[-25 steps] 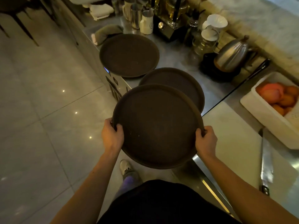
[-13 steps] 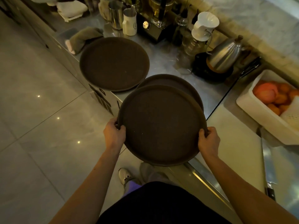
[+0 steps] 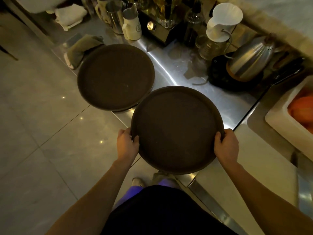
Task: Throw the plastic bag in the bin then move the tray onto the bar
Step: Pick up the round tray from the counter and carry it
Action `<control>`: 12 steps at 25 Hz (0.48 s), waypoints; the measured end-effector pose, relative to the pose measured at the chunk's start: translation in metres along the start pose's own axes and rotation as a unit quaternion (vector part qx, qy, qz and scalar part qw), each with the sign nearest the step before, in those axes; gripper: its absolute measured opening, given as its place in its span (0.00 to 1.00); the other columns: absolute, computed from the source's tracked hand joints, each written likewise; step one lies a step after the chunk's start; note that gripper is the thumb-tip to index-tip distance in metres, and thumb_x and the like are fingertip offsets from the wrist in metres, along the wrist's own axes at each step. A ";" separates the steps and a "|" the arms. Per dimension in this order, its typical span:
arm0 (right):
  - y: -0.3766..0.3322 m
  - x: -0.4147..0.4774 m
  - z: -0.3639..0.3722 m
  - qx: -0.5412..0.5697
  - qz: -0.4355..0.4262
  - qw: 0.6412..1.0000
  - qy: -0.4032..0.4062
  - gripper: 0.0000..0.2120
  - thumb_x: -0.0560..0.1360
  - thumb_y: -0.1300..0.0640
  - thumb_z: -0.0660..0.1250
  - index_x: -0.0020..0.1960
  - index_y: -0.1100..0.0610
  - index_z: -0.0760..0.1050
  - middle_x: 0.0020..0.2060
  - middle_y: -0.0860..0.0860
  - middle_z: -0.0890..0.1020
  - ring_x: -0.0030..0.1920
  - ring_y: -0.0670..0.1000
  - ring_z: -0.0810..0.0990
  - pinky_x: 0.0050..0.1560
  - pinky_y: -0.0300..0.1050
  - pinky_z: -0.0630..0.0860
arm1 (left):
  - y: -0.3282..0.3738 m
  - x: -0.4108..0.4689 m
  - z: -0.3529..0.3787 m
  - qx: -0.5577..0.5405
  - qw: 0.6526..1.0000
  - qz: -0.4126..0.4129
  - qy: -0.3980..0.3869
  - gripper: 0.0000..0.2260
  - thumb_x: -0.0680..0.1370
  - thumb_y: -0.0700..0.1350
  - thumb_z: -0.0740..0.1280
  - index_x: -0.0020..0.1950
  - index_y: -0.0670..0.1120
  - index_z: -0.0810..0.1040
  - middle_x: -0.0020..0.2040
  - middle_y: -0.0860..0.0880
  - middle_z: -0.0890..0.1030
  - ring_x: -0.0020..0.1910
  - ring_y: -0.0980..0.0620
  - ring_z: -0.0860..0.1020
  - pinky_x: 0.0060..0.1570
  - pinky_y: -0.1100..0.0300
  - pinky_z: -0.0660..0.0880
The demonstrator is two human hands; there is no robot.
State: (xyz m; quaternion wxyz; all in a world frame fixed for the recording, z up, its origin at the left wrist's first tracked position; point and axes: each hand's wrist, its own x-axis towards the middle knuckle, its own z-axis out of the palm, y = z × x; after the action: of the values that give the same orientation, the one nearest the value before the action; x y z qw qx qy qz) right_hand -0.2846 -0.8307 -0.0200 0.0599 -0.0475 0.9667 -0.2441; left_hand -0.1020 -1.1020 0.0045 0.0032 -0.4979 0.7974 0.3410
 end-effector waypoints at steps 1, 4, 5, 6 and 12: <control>0.001 0.004 0.002 -0.009 0.001 1.000 -0.004 0.11 0.79 0.53 0.58 0.48 0.61 0.72 0.39 0.56 0.75 0.37 0.54 0.74 0.38 0.46 0.68 | 0.001 0.000 0.002 0.005 1.000 -0.002 -0.002 0.14 0.77 0.42 0.67 0.62 0.43 0.77 0.58 0.43 0.74 0.49 0.52 0.74 0.52 0.59 0.72; 0.005 0.011 0.007 -0.044 -0.016 0.999 -0.012 0.13 0.80 0.50 0.57 0.51 0.60 0.72 0.42 0.56 0.76 0.39 0.55 0.77 0.39 0.47 0.73 | 0.001 0.001 0.009 0.020 1.000 -0.001 -0.001 0.14 0.78 0.42 0.67 0.63 0.43 0.76 0.59 0.43 0.74 0.50 0.52 0.74 0.53 0.59 0.72; 0.006 0.011 0.008 -0.059 -0.022 0.998 -0.016 0.14 0.80 0.50 0.56 0.51 0.60 0.72 0.43 0.57 0.77 0.40 0.56 0.78 0.39 0.48 0.75 | 0.001 0.000 0.010 0.023 1.000 -0.001 -0.003 0.15 0.78 0.42 0.67 0.64 0.43 0.75 0.60 0.43 0.73 0.51 0.50 0.75 0.55 0.57 0.74; 0.007 0.011 0.008 -0.073 -0.030 0.997 -0.020 0.14 0.80 0.49 0.56 0.52 0.60 0.72 0.44 0.57 0.77 0.41 0.57 0.79 0.39 0.47 0.75 | 0.001 0.000 0.011 0.025 1.000 -0.004 -0.005 0.16 0.78 0.42 0.67 0.65 0.43 0.74 0.61 0.44 0.73 0.53 0.48 0.77 0.57 0.55 0.75; 0.008 0.009 0.002 -0.085 -0.034 0.995 -0.034 0.16 0.80 0.51 0.59 0.57 0.62 0.75 0.53 0.60 0.75 0.47 0.59 0.79 0.43 0.46 0.72 | 0.002 0.000 0.012 0.031 0.999 -0.009 -0.012 0.17 0.78 0.41 0.66 0.67 0.43 0.72 0.64 0.43 0.71 0.57 0.46 0.77 0.60 0.53 0.76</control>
State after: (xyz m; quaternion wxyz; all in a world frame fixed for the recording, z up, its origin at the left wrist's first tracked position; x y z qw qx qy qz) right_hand -0.2940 -0.8258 -0.0261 0.0800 -0.0934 0.9793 -0.1609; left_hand -0.1081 -1.0947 -0.0036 0.0316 -0.5007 0.8029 0.3218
